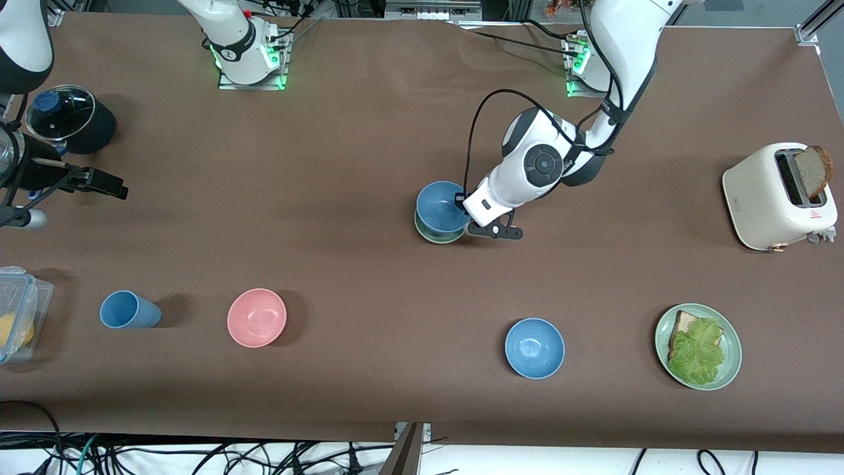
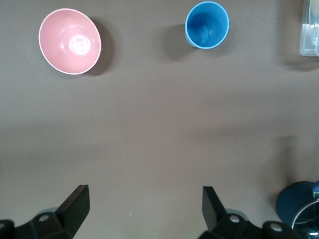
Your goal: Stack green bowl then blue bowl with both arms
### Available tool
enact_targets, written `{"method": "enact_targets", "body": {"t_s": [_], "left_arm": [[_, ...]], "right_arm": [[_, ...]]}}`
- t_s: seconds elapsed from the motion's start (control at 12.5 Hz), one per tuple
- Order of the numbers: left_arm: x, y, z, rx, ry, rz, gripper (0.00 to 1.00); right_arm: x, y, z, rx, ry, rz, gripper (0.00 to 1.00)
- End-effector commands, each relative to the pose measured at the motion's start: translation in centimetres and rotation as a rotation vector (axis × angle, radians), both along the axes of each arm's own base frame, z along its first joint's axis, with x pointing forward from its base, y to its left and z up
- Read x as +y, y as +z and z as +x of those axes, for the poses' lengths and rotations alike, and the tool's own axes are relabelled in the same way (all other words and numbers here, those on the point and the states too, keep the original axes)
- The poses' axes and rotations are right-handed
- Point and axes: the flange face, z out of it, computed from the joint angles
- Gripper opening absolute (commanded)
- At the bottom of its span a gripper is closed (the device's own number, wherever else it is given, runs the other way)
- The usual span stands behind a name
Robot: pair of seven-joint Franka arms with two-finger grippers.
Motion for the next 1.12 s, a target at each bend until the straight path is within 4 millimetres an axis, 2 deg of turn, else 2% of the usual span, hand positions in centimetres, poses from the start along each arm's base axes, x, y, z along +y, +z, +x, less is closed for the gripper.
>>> {"method": "enact_targets", "body": {"t_s": [0.0, 0.16, 0.32, 0.48, 0.56, 0.64, 0.72, 0.88, 1.04], "left_arm": [[-0.9, 0.3, 0.5, -0.007, 0.012, -0.017, 0.14], [-1.2, 1.1, 1.2, -0.02, 0.022, -0.033, 0.31], [-1.2, 1.4, 1.3, -0.022, 0.026, -0.034, 0.4], [-0.4, 3.3, 1.9, -0.041, 0.03, -0.035, 0.48], [0.8, 4.8, 2.4, -0.042, 0.037, -0.028, 0.56], [2.8, 6.6, 3.3, -0.053, 0.059, -0.027, 0.89], [5.2, 8.9, 4.2, -0.062, 0.084, -0.025, 1.0], [9.8, 12.9, 4.9, -0.033, 0.125, -0.005, 1.0], [15.5, 15.8, 5.9, -0.012, 0.196, 0.021, 1.0]], "right_arm": [[-0.1, 0.3, -0.2, 0.002, 0.012, 0.001, 1.0], [-0.1, 0.3, -0.2, 0.002, 0.015, 0.002, 1.0], [-0.2, 0.4, -0.2, 0.0, 0.015, 0.002, 1.0], [-0.3, 0.3, -0.2, 0.002, 0.025, 0.003, 1.0], [-0.3, 0.3, -0.2, 0.002, 0.035, 0.005, 1.0], [-0.3, 0.3, -0.2, 0.002, 0.037, 0.006, 1.0], [-0.3, 0.3, -0.2, 0.002, 0.035, 0.006, 1.0], [-0.3, 0.5, -0.2, -0.001, 0.035, 0.006, 1.0], [-0.3, 0.5, -0.2, -0.001, 0.035, 0.006, 1.0]]}}
